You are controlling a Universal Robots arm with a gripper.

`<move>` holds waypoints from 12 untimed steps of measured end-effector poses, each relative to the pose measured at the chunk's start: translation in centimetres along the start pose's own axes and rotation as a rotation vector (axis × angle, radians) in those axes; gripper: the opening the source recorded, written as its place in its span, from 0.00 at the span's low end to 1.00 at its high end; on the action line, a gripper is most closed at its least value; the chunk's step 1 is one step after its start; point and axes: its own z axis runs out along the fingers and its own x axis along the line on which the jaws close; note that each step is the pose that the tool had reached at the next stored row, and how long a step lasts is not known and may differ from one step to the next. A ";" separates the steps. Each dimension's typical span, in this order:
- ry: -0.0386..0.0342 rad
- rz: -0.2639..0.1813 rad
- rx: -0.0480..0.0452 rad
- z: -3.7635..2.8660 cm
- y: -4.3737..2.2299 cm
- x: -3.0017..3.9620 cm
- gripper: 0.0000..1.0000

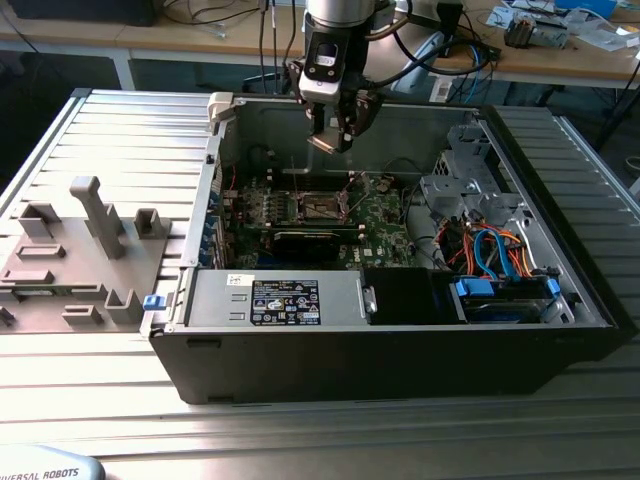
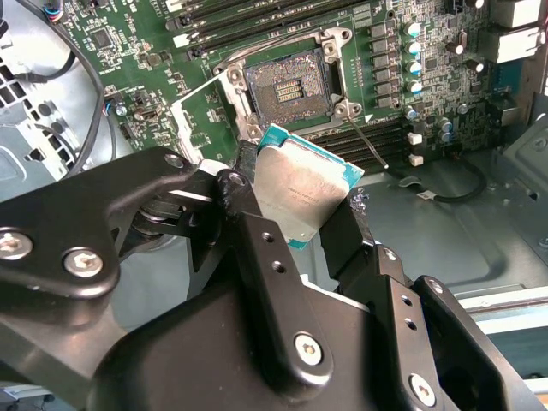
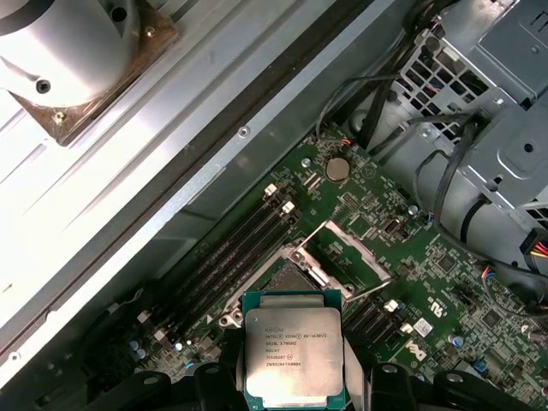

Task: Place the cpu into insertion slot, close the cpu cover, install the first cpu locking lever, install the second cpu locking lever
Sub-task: 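Place the cpu into insertion slot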

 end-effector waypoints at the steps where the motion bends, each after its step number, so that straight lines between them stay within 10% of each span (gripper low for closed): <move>1: -0.0001 0.001 0.0000 0.00 0.00 0.00 0.54; 12: -0.0007 0.009 -0.0002 0.02 0.00 0.00 0.54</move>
